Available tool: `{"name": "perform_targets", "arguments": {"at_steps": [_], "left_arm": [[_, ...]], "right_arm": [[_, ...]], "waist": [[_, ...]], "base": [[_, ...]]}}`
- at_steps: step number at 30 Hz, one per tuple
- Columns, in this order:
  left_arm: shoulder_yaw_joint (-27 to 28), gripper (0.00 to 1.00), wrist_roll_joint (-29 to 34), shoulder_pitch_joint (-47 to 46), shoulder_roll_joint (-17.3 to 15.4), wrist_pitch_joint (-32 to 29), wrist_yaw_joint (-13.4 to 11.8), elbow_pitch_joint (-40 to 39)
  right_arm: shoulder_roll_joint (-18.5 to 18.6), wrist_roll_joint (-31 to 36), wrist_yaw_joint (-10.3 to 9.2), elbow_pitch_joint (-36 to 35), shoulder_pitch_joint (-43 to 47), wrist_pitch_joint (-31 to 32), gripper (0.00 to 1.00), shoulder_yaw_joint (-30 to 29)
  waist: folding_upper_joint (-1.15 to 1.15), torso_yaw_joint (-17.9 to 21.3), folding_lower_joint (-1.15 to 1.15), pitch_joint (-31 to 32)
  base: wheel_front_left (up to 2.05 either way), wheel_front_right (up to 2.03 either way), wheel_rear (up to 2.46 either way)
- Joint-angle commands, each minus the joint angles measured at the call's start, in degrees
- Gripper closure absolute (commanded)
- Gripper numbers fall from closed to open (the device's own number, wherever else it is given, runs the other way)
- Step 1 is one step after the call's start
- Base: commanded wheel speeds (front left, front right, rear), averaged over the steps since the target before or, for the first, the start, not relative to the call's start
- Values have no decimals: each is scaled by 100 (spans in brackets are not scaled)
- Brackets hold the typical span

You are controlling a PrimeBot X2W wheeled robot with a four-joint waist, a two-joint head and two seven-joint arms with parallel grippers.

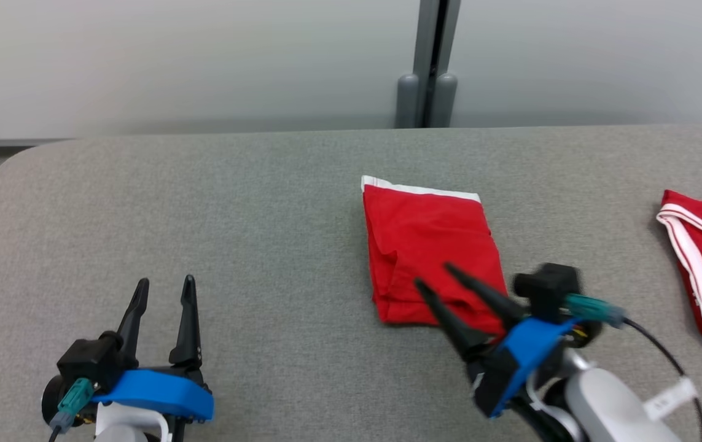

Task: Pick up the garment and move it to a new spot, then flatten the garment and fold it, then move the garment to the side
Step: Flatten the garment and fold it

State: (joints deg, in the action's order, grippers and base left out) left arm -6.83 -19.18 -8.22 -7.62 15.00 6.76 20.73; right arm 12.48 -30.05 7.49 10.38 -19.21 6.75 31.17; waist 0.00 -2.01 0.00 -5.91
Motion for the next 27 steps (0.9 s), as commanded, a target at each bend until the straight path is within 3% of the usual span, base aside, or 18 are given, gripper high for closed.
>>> {"name": "perform_targets", "arguments": {"at_steps": [1,6,12,18,27], "left_arm": [[79,0,-1,130,-32,25,-41,-45],[210,0,17,308,-19,25,-61,-96],[333,0,63,475,-2,25,-74,-154],[395,0,95,572,-11,25,-65,-152],[401,0,153,654,17,25,-92,-201]], "right_arm": [[-30,238,1,-97,339,-291,0,-505],[-176,924,1,-164,1009,-724,0,-1776],[-371,1502,1,-107,1468,-993,0,-2638],[-534,1700,1,81,1600,-1099,0,-3070],[-610,1787,1,223,1565,-1255,0,-3183]], "waist": [[0,138,0,136],[0,287,0,274],[0,446,0,377],[0,524,0,465],[0,500,0,499]], "base": [[0,0,0],[0,0,0],[0,0,0],[0,0,0],[0,0,0]]}}
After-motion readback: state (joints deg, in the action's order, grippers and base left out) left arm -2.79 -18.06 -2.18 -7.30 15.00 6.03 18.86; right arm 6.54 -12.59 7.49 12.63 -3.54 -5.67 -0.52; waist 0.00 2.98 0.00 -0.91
